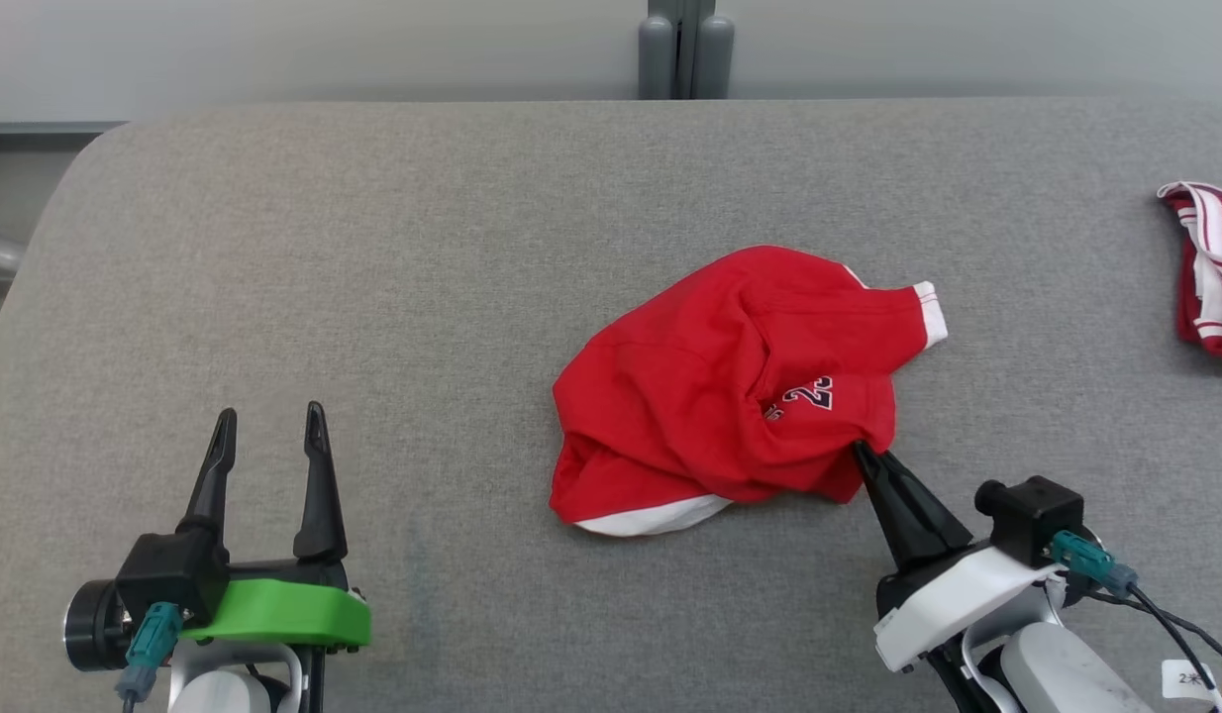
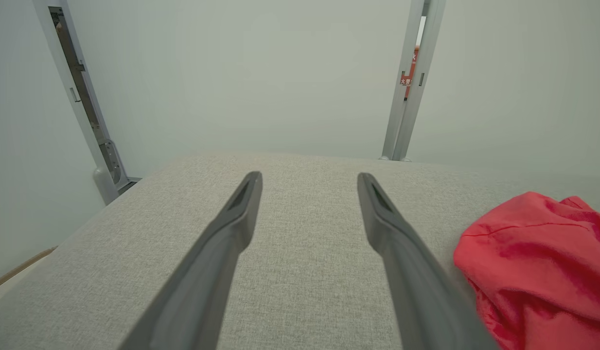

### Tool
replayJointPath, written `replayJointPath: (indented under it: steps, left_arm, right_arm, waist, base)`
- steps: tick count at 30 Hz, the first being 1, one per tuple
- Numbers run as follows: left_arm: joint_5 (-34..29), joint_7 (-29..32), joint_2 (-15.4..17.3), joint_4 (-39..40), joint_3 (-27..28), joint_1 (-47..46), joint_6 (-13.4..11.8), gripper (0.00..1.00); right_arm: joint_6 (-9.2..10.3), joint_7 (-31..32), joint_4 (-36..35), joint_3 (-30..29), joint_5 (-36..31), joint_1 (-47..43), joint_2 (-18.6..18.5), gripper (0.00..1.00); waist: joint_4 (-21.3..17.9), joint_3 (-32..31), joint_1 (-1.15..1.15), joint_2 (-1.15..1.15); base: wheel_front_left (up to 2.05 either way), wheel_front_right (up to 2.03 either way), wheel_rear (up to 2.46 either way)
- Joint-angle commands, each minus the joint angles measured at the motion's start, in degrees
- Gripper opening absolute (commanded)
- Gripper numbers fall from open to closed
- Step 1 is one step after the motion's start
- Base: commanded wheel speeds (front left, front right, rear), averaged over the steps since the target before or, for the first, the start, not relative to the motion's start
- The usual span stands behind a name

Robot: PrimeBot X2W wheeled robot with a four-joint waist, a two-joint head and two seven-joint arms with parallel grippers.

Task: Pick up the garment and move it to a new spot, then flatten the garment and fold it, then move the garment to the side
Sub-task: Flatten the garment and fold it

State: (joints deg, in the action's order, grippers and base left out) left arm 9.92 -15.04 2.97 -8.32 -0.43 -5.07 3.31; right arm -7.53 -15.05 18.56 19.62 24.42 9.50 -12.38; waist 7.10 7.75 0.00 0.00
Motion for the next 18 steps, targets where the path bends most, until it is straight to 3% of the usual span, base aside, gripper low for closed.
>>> replayJointPath:
  steps: [1,10,18]
  left_arm:
    - [-0.1,-0.2,0.0,-0.2,0.2,1.2,0.3,1.00]
    - [0.6,-0.2,0.0,-0.6,0.4,1.7,0.2,1.00]
    - [1.4,-0.2,0.0,0.2,-0.5,0.9,-0.9,1.00]
  right_arm:
    - [0.09,-0.1,-1.9,-0.7,-0.6,-1.1,-0.6,0.00]
    - [0.09,0.1,-14.0,-2.8,-2.7,-5.9,-1.5,0.00]
    - [0.09,4.4,-25.6,-5.6,-4.2,-11.5,-0.8,0.00]
  waist:
    - [-1.5,-1.3,0.00,0.00]
    - [-4.4,-1.7,0.00,0.00]
    - [-5.8,-0.2,0.00,0.00]
  base:
    - [0.00,0.00,0.00]
    - [0.00,0.00,0.00]
    - [0.00,0.00,0.00]
